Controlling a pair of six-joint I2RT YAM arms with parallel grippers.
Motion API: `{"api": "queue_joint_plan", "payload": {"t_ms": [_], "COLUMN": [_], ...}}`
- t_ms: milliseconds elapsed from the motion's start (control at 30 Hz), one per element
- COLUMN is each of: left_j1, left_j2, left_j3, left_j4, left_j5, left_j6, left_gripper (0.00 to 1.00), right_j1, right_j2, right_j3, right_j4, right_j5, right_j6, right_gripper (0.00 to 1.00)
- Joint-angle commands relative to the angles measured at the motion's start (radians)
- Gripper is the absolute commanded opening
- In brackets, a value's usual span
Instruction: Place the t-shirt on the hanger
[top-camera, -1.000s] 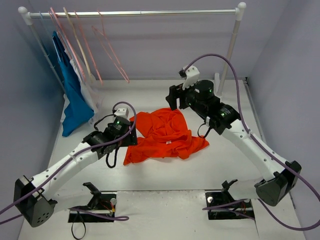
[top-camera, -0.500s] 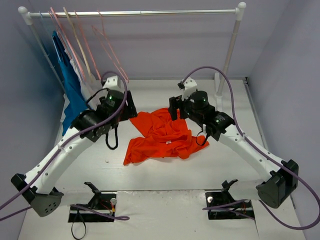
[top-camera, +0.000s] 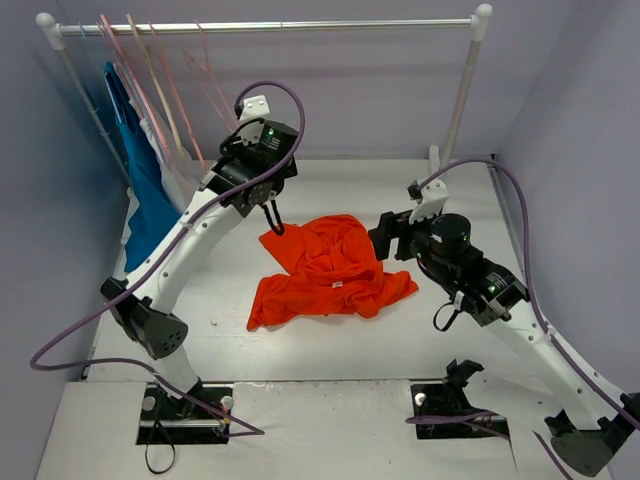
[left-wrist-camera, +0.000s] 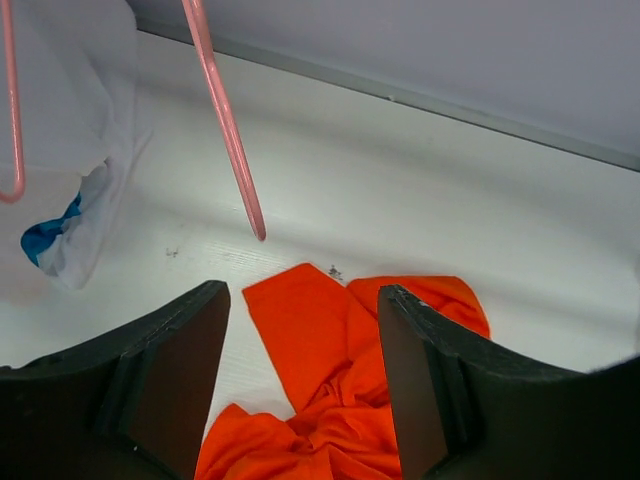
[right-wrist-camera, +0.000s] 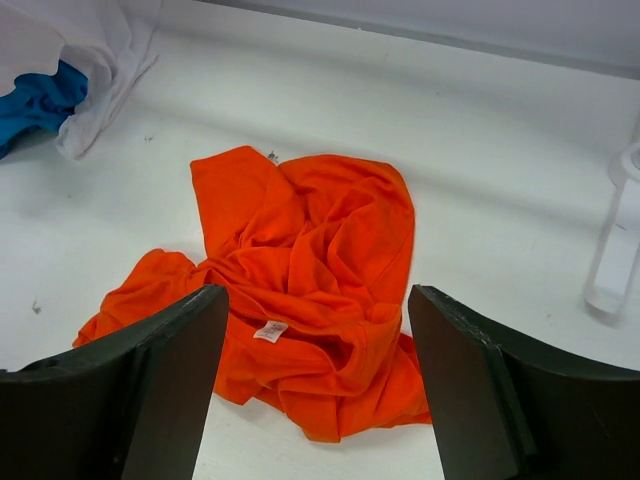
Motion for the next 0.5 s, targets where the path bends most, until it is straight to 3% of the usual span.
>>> {"api": "queue_joint_plan", "payload": {"t_ms": [0, 467], "left_j1": [0.031, 0.126], "left_j2": [0.021, 0.141], "left_j3": [0.089, 0.221], "left_j4": [-0.025, -0.036], "left_j5": [-0.085, -0.089], "left_j6": [0.028, 0.051], "left_gripper": [0.6, 0.6], "right_j1": [0.003, 0.003], "right_j2": [-0.048, -0.101], "right_j3": [-0.019, -0.045], "right_j4": [0.007, -0.016], "right_j5": [0.042, 0.044], "right_j6": [0.017, -0.009], "right_gripper": [0.74, 0.77]}}
